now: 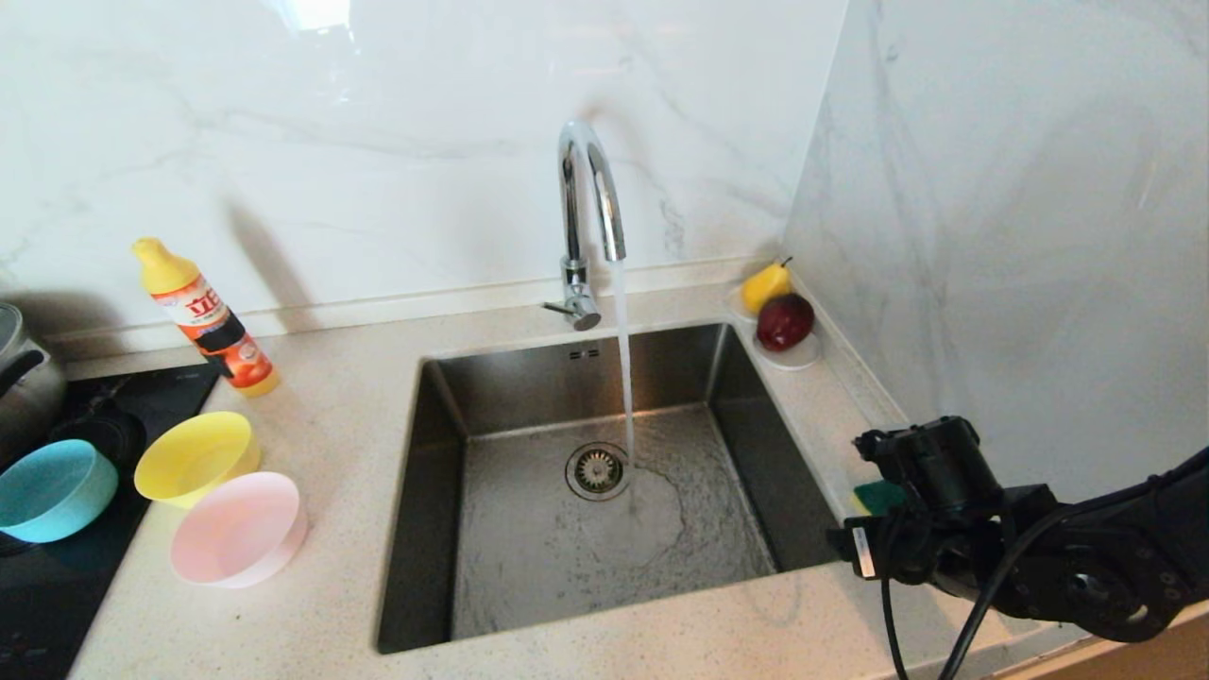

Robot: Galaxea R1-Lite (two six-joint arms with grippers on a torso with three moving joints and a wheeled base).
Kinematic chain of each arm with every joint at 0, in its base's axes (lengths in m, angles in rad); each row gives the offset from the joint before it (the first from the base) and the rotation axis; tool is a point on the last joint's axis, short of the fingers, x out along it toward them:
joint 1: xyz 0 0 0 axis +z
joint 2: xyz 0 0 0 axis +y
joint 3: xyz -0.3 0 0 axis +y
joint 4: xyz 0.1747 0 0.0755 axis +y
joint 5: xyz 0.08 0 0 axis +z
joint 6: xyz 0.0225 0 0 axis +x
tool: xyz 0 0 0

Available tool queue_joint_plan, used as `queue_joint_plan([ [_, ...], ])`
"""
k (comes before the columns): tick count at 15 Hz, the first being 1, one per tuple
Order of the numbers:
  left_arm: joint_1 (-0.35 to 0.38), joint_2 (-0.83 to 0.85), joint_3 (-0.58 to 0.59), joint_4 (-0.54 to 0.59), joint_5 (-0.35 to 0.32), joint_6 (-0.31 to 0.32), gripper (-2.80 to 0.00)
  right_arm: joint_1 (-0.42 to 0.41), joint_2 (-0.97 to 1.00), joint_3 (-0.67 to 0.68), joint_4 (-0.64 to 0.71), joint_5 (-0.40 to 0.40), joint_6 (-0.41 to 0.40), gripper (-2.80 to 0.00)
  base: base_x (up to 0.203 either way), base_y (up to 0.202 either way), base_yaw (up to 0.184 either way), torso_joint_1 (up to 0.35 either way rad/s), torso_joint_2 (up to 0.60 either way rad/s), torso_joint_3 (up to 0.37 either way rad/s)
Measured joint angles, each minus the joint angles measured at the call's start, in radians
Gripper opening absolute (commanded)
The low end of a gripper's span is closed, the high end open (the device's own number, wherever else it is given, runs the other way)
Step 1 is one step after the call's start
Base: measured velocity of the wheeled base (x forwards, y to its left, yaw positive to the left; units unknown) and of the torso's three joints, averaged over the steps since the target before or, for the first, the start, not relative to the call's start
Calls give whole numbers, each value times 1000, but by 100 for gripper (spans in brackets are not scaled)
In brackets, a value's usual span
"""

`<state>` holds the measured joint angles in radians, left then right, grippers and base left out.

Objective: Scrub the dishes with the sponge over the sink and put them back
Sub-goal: Put down the sponge

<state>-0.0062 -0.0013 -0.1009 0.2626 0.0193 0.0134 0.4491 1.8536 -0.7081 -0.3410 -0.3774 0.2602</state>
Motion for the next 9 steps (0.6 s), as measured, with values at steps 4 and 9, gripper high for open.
queue_joint_plan([
  [4, 0, 0, 0, 0, 0, 0, -280, -6, 16, 6, 0, 0, 23, 0, 0, 0, 0, 0, 0, 0],
  [9, 0, 0, 0, 0, 0, 0, -280, -4, 15, -3, -2, -1, 96, 0, 0, 0, 0, 0, 0, 0],
])
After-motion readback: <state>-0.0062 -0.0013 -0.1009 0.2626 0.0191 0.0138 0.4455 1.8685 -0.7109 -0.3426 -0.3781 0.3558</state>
